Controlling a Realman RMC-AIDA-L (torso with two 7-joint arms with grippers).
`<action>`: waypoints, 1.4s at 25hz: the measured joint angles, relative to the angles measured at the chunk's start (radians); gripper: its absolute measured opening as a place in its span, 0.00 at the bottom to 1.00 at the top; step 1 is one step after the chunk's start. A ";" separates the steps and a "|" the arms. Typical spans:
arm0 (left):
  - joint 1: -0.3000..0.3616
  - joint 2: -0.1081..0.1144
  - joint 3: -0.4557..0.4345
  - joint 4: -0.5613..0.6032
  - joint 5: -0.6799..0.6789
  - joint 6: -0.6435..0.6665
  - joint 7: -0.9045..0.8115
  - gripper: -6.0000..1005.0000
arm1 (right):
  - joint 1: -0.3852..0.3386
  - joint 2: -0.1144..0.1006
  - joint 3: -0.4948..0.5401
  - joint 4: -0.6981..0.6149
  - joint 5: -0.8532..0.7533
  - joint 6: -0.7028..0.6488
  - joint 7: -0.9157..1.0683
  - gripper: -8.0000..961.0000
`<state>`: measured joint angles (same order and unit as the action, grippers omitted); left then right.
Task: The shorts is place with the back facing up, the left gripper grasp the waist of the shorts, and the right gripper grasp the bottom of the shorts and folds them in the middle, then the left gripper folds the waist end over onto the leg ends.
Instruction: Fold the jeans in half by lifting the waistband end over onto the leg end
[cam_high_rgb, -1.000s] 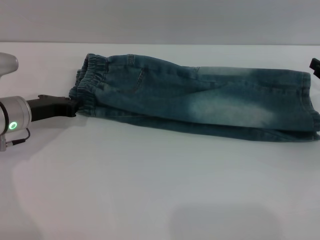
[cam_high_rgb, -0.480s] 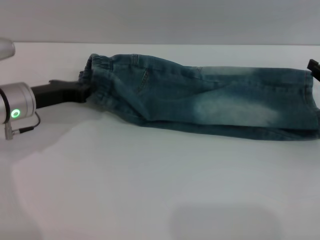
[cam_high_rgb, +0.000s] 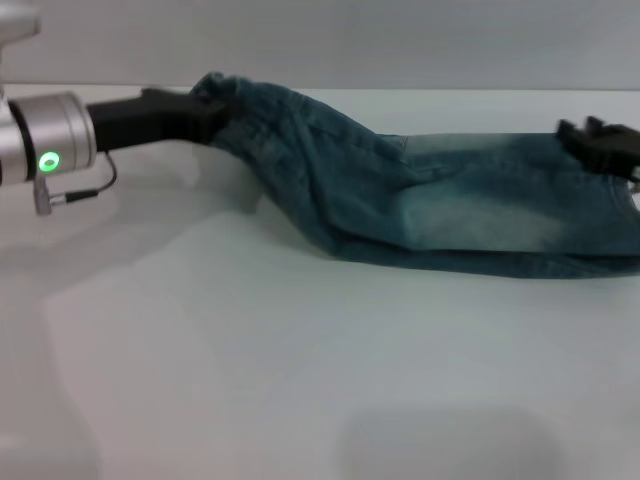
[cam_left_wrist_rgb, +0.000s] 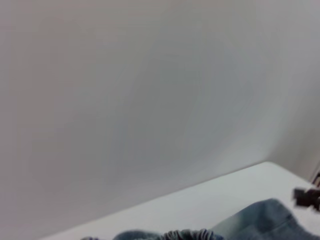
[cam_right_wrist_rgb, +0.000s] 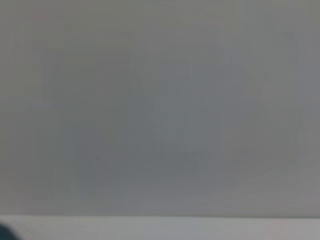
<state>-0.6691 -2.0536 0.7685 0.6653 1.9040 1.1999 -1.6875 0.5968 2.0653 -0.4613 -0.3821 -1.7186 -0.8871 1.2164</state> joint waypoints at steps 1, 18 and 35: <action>-0.008 0.000 0.000 0.007 -0.002 0.009 -0.003 0.03 | 0.010 0.001 -0.015 0.011 0.000 0.005 0.000 0.42; -0.141 0.000 0.018 0.131 -0.005 0.111 -0.085 0.03 | 0.115 0.010 -0.066 0.176 0.001 0.039 -0.030 0.42; -0.171 -0.002 0.114 0.282 -0.006 0.137 -0.220 0.03 | 0.252 0.017 -0.136 0.325 -0.002 -0.004 -0.030 0.42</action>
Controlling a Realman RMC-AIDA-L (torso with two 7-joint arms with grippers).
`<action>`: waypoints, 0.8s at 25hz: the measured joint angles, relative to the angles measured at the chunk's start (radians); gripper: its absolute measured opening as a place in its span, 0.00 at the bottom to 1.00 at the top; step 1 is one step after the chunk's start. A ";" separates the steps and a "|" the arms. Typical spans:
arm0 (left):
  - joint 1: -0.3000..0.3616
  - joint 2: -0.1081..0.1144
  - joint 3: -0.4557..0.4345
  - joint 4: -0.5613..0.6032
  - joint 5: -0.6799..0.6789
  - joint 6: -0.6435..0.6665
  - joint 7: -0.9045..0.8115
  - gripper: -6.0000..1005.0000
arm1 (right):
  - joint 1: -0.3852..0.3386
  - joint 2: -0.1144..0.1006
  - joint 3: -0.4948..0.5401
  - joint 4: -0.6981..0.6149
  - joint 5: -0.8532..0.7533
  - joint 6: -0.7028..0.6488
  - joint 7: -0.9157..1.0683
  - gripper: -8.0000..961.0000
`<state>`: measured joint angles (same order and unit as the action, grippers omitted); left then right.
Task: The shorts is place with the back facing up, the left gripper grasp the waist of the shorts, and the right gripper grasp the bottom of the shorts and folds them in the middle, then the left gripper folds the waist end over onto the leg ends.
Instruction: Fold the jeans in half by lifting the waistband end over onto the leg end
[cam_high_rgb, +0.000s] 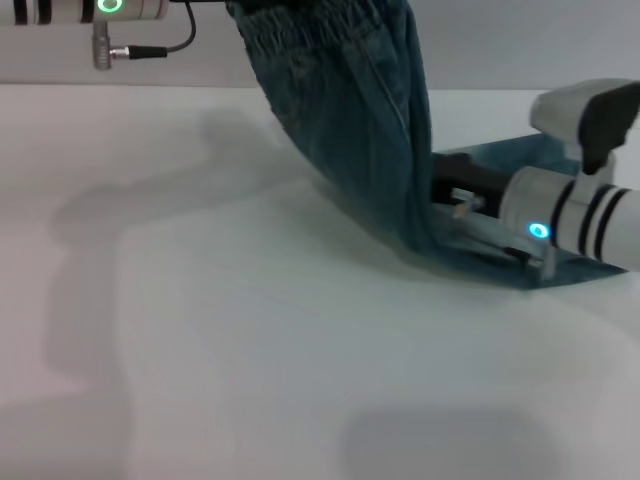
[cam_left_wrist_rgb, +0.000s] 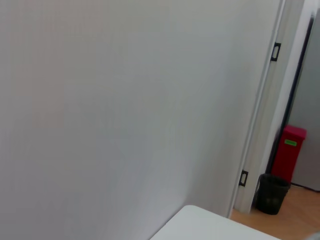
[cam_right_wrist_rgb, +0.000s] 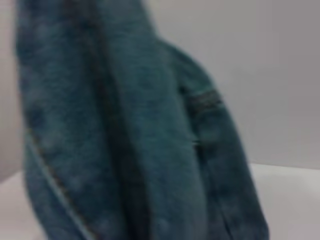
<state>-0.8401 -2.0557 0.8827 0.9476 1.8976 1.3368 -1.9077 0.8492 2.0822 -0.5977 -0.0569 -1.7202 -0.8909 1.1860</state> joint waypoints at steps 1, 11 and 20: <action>-0.003 0.000 0.000 0.001 0.000 0.000 0.000 0.03 | 0.008 0.001 -0.003 0.008 0.000 -0.011 0.000 0.42; -0.012 0.000 0.002 0.002 0.000 0.000 0.006 0.03 | 0.107 0.004 -0.006 0.085 -0.003 -0.097 0.012 0.42; -0.001 0.000 0.006 -0.009 0.000 -0.001 0.010 0.03 | 0.067 0.000 -0.007 0.069 -0.003 -0.091 0.017 0.42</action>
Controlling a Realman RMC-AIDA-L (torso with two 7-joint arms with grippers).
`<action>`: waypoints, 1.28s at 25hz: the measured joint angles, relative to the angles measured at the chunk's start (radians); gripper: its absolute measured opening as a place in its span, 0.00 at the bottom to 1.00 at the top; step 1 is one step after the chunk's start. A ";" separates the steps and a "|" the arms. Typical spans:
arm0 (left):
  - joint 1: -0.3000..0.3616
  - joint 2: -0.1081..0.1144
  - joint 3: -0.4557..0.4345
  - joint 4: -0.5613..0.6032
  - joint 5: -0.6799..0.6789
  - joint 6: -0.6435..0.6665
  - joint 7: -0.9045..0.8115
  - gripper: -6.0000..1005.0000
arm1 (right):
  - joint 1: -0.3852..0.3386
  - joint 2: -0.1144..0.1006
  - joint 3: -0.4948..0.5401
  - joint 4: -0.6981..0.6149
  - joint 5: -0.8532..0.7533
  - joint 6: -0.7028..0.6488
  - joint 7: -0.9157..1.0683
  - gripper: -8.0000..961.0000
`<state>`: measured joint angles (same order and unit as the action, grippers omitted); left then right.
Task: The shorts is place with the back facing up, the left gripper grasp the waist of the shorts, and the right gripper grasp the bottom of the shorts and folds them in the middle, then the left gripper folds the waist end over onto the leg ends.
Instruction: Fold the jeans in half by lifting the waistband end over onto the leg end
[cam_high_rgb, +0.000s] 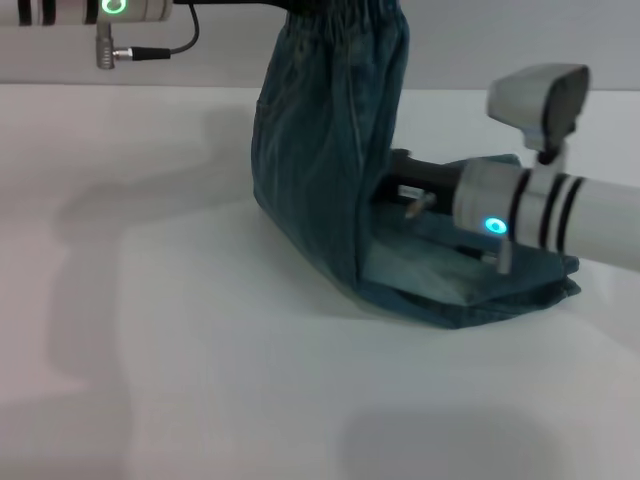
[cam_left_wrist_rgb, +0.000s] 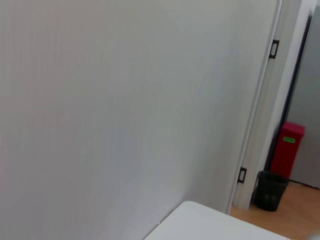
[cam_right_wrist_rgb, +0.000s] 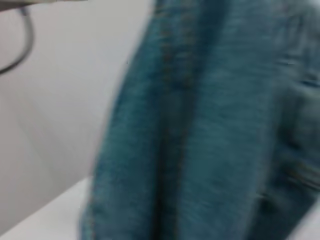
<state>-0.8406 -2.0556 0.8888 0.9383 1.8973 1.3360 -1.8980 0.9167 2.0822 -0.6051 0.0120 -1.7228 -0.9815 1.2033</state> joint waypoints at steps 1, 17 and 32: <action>0.002 0.000 0.004 -0.001 0.000 0.000 0.000 0.03 | -0.019 -0.001 0.001 -0.013 0.002 0.007 0.000 0.42; 0.030 -0.009 0.242 -0.023 -0.123 -0.083 0.019 0.08 | -0.319 -0.009 0.010 -0.310 0.220 0.096 0.069 0.42; 0.034 -0.014 0.566 -0.040 -0.320 -0.308 0.056 0.12 | -0.438 -0.016 0.029 -0.386 0.418 0.132 0.065 0.42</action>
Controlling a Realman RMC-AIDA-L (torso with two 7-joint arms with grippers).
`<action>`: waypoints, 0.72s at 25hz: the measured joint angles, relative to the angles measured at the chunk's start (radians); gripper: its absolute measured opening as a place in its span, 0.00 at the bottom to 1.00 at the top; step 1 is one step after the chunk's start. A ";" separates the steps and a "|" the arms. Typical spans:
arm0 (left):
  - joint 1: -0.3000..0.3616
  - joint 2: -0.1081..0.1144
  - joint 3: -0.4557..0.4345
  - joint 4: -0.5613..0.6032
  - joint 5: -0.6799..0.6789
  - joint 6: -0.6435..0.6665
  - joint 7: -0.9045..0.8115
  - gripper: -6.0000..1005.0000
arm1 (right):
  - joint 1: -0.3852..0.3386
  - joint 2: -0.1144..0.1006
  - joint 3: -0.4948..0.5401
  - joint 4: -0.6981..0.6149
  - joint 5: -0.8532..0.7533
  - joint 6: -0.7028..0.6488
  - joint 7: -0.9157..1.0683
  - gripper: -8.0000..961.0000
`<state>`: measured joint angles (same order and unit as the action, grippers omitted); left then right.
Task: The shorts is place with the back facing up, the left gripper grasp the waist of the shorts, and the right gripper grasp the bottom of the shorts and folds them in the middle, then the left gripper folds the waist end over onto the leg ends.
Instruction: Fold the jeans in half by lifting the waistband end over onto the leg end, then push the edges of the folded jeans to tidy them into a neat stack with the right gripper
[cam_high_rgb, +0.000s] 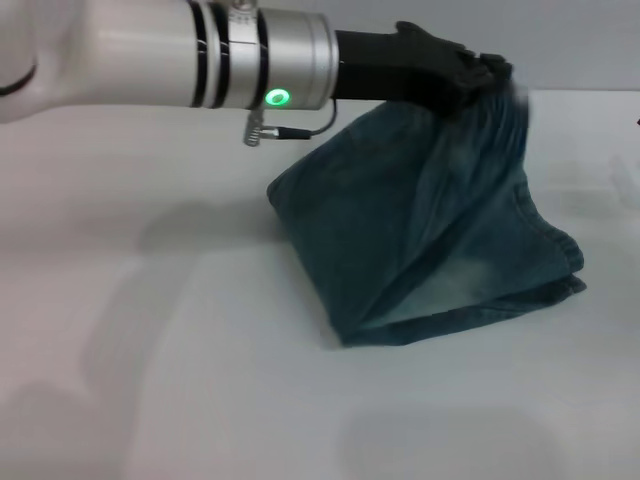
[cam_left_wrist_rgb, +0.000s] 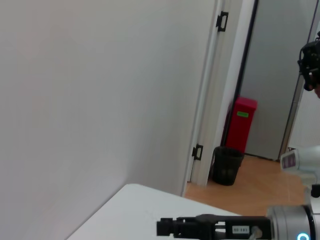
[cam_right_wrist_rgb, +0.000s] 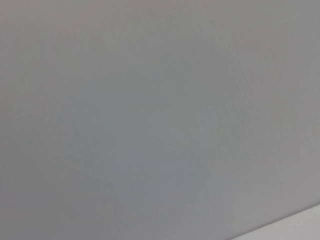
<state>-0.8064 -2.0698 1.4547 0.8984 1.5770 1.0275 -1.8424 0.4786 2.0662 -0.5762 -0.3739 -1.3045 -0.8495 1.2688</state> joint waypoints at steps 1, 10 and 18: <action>-0.001 -0.001 0.031 0.000 -0.026 -0.025 0.004 0.13 | 0.000 0.000 0.000 0.000 0.000 0.001 -0.001 0.42; 0.004 -0.002 0.093 0.000 -0.089 -0.079 0.026 0.16 | 0.008 0.000 -0.001 0.000 0.003 0.018 -0.023 0.42; 0.096 0.002 0.081 0.011 -0.257 -0.105 0.164 0.52 | 0.011 0.000 -0.010 -0.008 -0.002 -0.087 -0.080 0.42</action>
<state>-0.7101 -2.0683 1.5360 0.9094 1.3201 0.9224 -1.6782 0.4895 2.0663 -0.5863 -0.3823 -1.3070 -0.9362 1.1889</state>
